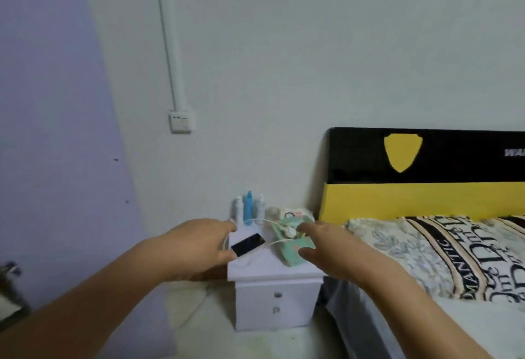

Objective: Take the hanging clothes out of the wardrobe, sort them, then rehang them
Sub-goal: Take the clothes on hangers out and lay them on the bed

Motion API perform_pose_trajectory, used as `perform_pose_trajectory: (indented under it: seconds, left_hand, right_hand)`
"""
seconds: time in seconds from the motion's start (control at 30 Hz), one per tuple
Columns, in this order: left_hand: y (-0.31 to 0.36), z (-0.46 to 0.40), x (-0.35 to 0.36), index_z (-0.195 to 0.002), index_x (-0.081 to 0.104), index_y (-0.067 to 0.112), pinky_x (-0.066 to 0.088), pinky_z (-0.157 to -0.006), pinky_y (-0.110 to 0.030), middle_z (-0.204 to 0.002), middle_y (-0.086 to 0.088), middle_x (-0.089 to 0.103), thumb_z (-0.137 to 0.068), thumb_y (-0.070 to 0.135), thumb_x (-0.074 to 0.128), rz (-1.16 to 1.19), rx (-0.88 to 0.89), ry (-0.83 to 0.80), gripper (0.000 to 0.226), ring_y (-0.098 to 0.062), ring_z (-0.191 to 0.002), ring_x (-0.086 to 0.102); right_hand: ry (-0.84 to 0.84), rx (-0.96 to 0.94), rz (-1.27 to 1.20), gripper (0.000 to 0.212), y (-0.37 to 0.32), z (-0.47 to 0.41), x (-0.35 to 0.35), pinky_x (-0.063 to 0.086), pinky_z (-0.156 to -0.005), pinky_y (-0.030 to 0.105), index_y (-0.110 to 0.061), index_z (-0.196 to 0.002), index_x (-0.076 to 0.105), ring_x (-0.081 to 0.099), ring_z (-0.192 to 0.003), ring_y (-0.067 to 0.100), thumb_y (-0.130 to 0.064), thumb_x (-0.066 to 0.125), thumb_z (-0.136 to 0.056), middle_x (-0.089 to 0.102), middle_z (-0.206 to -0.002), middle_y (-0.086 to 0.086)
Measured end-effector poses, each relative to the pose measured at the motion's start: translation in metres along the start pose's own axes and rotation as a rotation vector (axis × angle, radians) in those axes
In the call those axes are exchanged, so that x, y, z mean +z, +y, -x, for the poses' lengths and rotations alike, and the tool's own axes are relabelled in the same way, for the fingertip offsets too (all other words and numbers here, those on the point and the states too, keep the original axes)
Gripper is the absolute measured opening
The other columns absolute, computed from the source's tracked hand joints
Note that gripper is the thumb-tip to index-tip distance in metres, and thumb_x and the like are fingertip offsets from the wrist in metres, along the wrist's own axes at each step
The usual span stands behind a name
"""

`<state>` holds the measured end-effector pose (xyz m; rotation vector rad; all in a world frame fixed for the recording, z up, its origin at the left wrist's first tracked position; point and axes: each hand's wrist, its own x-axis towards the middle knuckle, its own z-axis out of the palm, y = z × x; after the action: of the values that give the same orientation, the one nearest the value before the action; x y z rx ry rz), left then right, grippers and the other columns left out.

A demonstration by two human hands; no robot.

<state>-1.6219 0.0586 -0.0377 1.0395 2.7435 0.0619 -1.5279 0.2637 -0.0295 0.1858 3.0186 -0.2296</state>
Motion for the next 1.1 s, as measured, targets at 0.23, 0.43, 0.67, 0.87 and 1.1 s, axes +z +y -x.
perform_pose_trajectory:
  seconds: [0.23, 0.43, 0.67, 0.87, 1.1]
  left_hand:
    - [-0.146, 0.071, -0.006, -0.143, 0.027, 0.027, 0.036, -0.102, -0.028, -0.141, 0.003, 0.043, -0.093, 0.048, 0.044, 0.037, -0.252, 0.009, 0.056, -0.016, -0.126, 0.044]
    - [-0.229, 0.133, -0.007, -0.142, 0.03, 0.027, 0.036, -0.092, -0.02, -0.138, 0.005, 0.044, -0.094, 0.044, 0.046, 0.138, -0.461, 0.069, 0.054, -0.011, -0.12, 0.047]
    - [-0.303, 0.197, -0.016, -0.137, 0.038, 0.025, 0.041, -0.084, -0.018, -0.13, 0.004, 0.051, -0.094, 0.043, 0.046, 0.241, -0.728, 0.164, 0.048, -0.007, -0.104, 0.05]
    - [-0.358, 0.226, -0.026, -0.137, 0.038, 0.03, 0.042, -0.091, -0.019, -0.133, 0.005, 0.051, -0.092, 0.045, 0.049, 0.235, -0.931, 0.273, 0.049, -0.009, -0.111, 0.052]
    - [-0.414, 0.251, -0.039, -0.132, 0.046, 0.026, 0.042, -0.083, -0.017, -0.119, 0.006, 0.06, -0.092, 0.042, 0.05, 0.214, -1.071, 0.408, 0.043, -0.008, -0.102, 0.056]
  right_hand:
    - [0.002, -0.246, -0.01, 0.049, -0.149, -0.07, 0.01, 0.036, -0.101, 0.033, -0.022, -0.144, 0.031, 0.042, -0.129, 0.025, -0.03, 0.044, -0.097, 0.041, -0.143, 0.006]
    - [-0.012, -0.484, -0.039, 0.047, -0.255, -0.119, 0.021, 0.039, -0.098, 0.033, -0.021, -0.142, 0.034, 0.046, -0.123, 0.025, -0.03, 0.045, -0.097, 0.046, -0.137, 0.005]
    - [-0.031, -0.766, -0.032, 0.047, -0.367, -0.171, 0.016, 0.037, -0.102, 0.032, -0.022, -0.143, 0.032, 0.042, -0.128, 0.022, -0.029, 0.043, -0.098, 0.043, -0.141, 0.002]
    - [-0.022, -0.988, -0.041, 0.047, -0.446, -0.212, 0.006, 0.034, -0.105, 0.03, -0.019, -0.143, 0.033, 0.041, -0.13, 0.022, -0.026, 0.043, -0.099, 0.042, -0.143, 0.004]
    - [-0.002, -1.133, -0.107, 0.038, -0.534, -0.25, -0.009, 0.041, -0.098, 0.031, -0.01, -0.134, 0.045, 0.05, -0.12, 0.025, -0.019, 0.044, -0.097, 0.053, -0.132, 0.01]
